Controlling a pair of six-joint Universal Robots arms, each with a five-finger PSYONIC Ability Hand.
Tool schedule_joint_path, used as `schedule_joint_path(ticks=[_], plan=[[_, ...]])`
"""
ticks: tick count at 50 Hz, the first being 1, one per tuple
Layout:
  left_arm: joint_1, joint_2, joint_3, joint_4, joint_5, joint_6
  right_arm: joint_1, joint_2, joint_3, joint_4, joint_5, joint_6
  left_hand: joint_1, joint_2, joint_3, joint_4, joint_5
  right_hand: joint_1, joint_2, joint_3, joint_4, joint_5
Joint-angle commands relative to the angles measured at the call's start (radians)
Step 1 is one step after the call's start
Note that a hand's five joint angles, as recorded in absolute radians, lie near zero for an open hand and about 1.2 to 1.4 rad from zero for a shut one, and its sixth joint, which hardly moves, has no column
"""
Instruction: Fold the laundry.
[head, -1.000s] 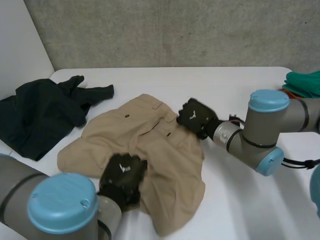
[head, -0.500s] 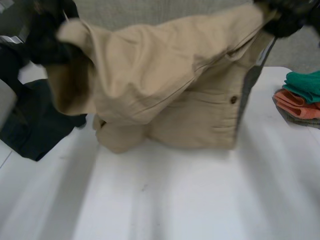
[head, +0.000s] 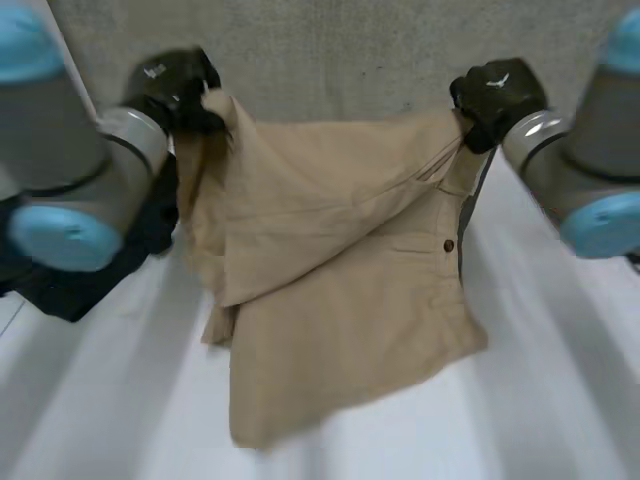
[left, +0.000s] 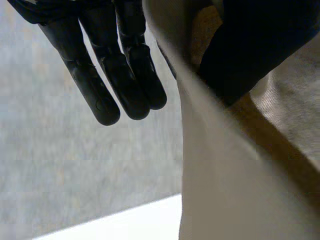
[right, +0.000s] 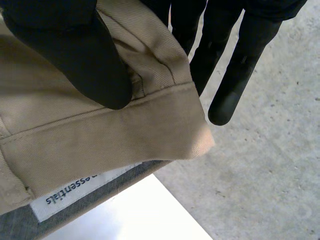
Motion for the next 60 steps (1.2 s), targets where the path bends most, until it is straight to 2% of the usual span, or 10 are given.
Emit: schedule_joint_path(ticks=[1,2,9,15,21,29,34,43,53,60], plan=[[0.042,-0.344,0.332,-0.008,-0.023,0.045,0.046,0.237,-0.115,-0.331,0.112,-0.019,-0.306,-0.343,-0.334,-0.345,-0.311,-0.947,-1.0,-1.014,-1.026,-1.006],[0.047,-0.372,0.39,-0.016,-0.026,0.039,0.056,0.282,-0.132,-0.381,0.092,-0.048,-0.988,-1.025,-1.016,-1.027,-0.993,-0.947,-1.0,-1.014,-1.026,-1.006],[0.068,-0.27,0.339,-0.016,-0.105,0.003,0.048,0.266,-0.126,-0.307,0.076,-0.134,-0.988,-1.025,-1.016,-1.027,-0.993,-0.947,-1.0,-1.014,-1.026,-1.006],[0.059,0.006,0.006,0.016,-0.114,0.037,0.008,0.048,0.026,-0.132,0.072,-0.076,-0.988,-1.025,-1.016,-1.027,-0.993,-0.947,-1.0,-1.014,-1.026,-1.006],[0.027,0.267,-0.382,0.029,-0.016,0.147,-0.052,-0.188,0.276,0.067,-0.115,-0.077,-0.962,-0.998,-0.99,-1.001,-0.967,-0.915,-0.968,-0.982,-0.994,-0.974],[0.001,0.401,-0.772,-0.064,0.081,0.168,-0.135,-0.293,0.59,0.282,-0.276,-0.168,-0.797,-0.833,-0.825,-0.836,-0.802,-0.53,-0.583,-0.598,-0.61,-0.59],[0.002,0.369,-0.878,-0.054,0.092,0.148,-0.17,-0.288,0.757,0.154,-0.327,-0.248,-0.752,-0.789,-0.78,-0.792,-0.758,-0.462,-0.515,-0.53,-0.542,-0.522],[0.045,0.229,-0.858,-0.019,0.096,0.106,-0.184,-0.216,0.917,-0.262,-0.375,-0.255,-0.77,-0.807,-0.798,-0.809,-0.775,-0.497,-0.55,-0.565,-0.577,-0.557],[0.039,0.175,-0.814,-0.019,0.098,0.102,-0.176,-0.13,0.896,-0.354,-0.378,-0.248,-0.685,-0.722,-0.713,-0.724,-0.69,-0.474,-0.527,-0.542,-0.553,-0.533],[0.006,0.137,-0.783,-0.019,0.089,0.098,-0.17,-0.12,0.888,-0.383,-0.382,-0.223,-0.409,-0.446,-0.437,-0.449,-0.415,-0.407,-0.46,-0.474,-0.486,-0.466]])
